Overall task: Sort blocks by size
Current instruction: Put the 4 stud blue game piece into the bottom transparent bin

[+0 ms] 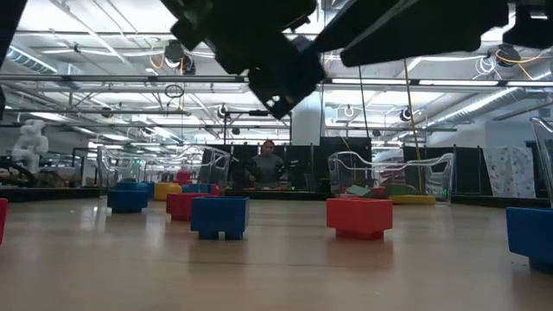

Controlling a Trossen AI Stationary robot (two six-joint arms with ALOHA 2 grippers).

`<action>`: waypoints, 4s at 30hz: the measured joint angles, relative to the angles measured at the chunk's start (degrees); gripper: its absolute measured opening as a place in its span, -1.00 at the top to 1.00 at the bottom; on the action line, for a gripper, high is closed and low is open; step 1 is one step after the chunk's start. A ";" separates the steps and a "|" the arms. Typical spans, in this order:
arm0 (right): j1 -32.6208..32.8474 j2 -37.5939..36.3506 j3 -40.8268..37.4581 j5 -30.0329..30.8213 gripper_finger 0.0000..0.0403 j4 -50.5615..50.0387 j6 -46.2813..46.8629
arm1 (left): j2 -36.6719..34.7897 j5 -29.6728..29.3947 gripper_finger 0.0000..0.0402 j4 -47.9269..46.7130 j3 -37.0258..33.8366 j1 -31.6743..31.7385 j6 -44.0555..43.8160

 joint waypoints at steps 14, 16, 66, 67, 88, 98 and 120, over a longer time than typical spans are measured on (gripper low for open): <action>-0.73 1.73 0.04 -1.33 0.14 1.70 -1.73 | 3.95 3.28 0.29 3.70 4.26 0.40 -0.06; -0.74 1.89 0.04 -1.29 0.16 1.88 -1.70 | 3.94 3.28 0.29 3.78 4.26 0.40 -0.08; 27.62 -8.86 0.00 8.86 0.64 -51.61 89.87 | -11.05 -30.23 -0.15 -9.87 -5.68 -1.79 -7.59; 27.78 -8.84 -0.02 7.10 0.64 -52.38 91.47 | -12.51 -31.18 -0.15 -9.57 -6.71 -2.07 -7.67; 27.92 -6.50 -0.02 -16.48 0.30 -53.73 108.96 | -32.66 -50.14 -0.15 -11.08 -36.01 -4.43 -25.49; 28.24 -6.61 -0.02 -16.23 0.16 -52.07 111.96 | -32.18 -49.90 -0.34 -11.28 -37.29 -4.26 -38.84; 28.57 -6.68 -0.02 -16.38 0.15 -49.88 111.96 | -23.70 -49.71 -0.52 -11.32 -36.98 -10.98 -51.47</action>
